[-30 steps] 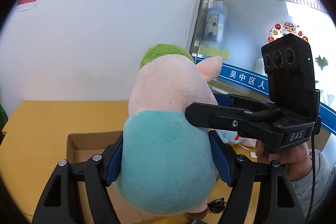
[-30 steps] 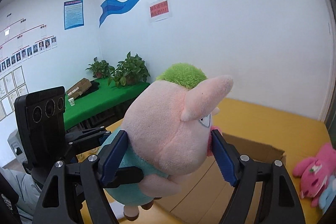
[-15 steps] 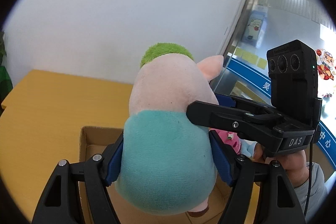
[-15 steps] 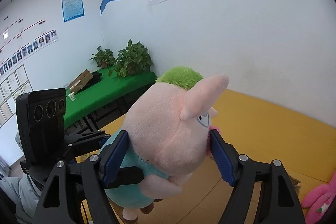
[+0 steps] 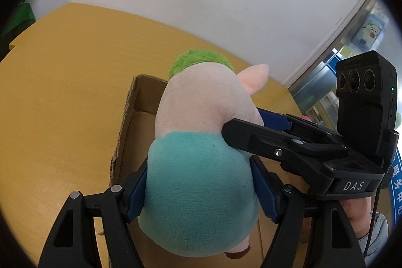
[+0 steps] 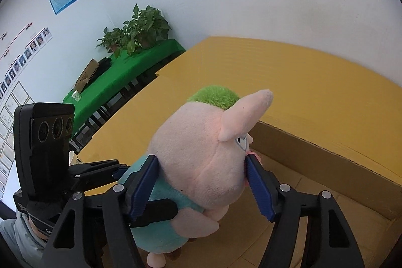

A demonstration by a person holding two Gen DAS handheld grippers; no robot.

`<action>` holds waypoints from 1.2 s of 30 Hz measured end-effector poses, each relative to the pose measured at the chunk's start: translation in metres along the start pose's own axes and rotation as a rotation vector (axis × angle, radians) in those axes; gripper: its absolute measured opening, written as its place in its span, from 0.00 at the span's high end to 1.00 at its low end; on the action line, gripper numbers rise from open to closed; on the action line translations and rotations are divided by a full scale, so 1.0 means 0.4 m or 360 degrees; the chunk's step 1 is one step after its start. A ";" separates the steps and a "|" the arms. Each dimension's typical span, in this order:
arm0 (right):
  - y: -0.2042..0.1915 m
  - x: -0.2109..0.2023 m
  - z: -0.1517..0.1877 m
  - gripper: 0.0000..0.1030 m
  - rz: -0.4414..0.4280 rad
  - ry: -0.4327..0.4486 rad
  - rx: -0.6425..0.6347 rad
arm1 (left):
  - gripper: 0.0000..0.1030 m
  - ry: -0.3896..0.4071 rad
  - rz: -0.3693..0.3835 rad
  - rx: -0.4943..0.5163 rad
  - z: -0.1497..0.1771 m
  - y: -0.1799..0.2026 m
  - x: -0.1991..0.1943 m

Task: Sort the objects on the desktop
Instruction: 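Lift the pig plush with the left gripper and carry it over the box, then lower the pig plush into the box and open the left gripper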

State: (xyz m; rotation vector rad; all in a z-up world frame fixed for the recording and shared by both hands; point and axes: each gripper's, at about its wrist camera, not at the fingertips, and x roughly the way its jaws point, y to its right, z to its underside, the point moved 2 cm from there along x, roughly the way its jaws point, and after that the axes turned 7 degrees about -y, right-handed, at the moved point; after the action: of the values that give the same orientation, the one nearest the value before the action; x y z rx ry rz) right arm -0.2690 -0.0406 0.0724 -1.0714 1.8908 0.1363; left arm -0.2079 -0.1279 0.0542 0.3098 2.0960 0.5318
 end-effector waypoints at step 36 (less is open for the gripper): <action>0.066 0.208 0.067 0.26 -0.0444 -0.0302 0.0470 | 0.24 -0.0100 -0.0297 0.0112 0.077 -0.063 -0.064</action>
State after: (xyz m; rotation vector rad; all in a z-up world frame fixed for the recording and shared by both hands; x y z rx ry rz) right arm -0.2861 -0.0629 -0.0146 -1.0647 1.5196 -0.1899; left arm -0.1685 -0.1527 0.0460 0.1663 2.0601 0.3338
